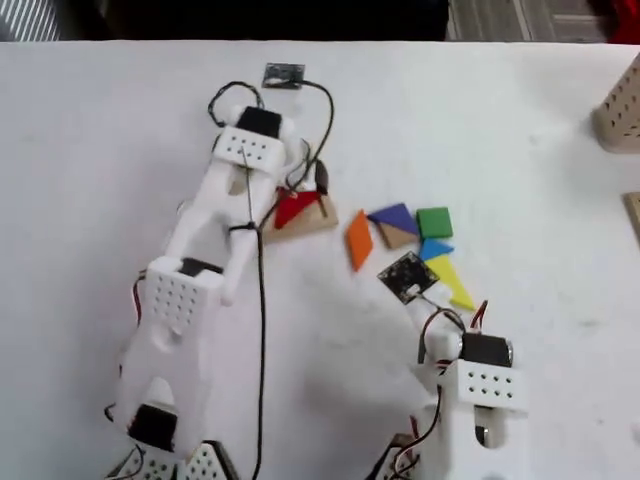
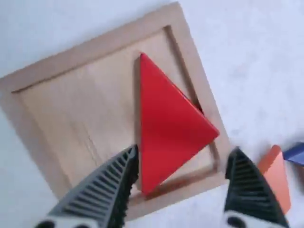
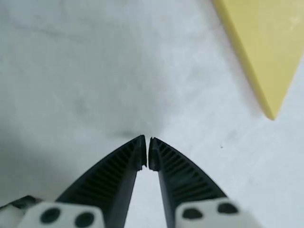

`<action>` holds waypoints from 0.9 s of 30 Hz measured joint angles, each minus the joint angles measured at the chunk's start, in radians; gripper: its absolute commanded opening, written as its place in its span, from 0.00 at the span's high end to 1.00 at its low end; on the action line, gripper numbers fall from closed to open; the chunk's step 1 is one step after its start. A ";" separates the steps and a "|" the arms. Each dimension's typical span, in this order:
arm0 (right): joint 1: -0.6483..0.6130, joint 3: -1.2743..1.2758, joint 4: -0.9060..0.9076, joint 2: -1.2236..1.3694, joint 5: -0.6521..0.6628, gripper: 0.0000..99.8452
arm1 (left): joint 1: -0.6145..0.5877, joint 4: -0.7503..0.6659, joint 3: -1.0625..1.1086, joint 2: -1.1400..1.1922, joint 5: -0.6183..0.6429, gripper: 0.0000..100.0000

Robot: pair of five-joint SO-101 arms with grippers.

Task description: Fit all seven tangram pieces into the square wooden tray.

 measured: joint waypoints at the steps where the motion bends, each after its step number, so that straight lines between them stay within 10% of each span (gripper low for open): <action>1: 0.000 0.000 0.000 0.000 0.000 0.98 | 0.000 0.012 -0.012 0.002 0.000 0.70; 16: 0.000 0.000 0.000 0.000 0.000 0.98 | 0.009 0.192 -0.183 0.002 -0.008 0.70; 22: 0.000 0.000 0.000 0.000 0.000 0.98 | 0.143 0.183 -0.184 0.006 -0.169 0.99; 27: 0.000 0.000 0.000 0.000 0.000 0.98 | 0.166 0.043 -0.184 0.094 -0.184 0.98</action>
